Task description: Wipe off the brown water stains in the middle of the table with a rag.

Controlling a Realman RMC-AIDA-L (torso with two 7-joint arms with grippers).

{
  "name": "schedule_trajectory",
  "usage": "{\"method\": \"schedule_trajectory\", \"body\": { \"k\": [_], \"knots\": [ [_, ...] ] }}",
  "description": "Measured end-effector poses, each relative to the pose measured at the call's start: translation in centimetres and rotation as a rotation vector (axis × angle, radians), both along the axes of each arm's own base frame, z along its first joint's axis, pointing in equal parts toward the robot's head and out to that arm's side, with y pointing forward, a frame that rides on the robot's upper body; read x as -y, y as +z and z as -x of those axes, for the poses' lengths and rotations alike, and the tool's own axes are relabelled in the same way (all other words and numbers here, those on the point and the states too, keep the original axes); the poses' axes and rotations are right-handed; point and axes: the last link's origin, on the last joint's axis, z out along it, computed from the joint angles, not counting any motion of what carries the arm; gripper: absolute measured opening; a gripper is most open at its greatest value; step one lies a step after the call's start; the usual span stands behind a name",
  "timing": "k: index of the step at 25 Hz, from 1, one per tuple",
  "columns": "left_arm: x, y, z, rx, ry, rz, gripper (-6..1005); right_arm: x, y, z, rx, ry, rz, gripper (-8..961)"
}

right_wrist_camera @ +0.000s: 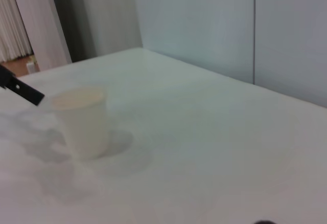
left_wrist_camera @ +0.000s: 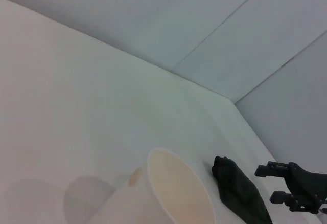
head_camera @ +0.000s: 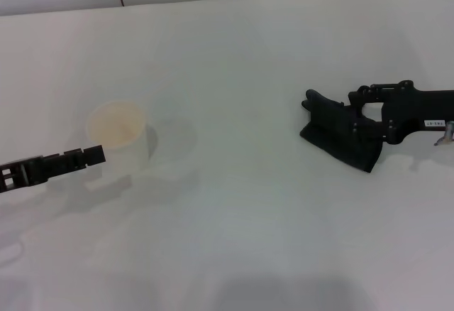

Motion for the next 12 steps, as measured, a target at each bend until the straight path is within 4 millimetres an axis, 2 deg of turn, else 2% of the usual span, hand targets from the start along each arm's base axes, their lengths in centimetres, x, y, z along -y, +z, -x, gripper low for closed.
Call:
{"method": "schedule_trajectory", "body": {
  "k": [12],
  "knots": [
    [0.04, -0.04, 0.05, -0.004, 0.001, 0.006, 892, 0.01, 0.30, -0.47, 0.022, -0.020, 0.000, 771]
  ]
}}
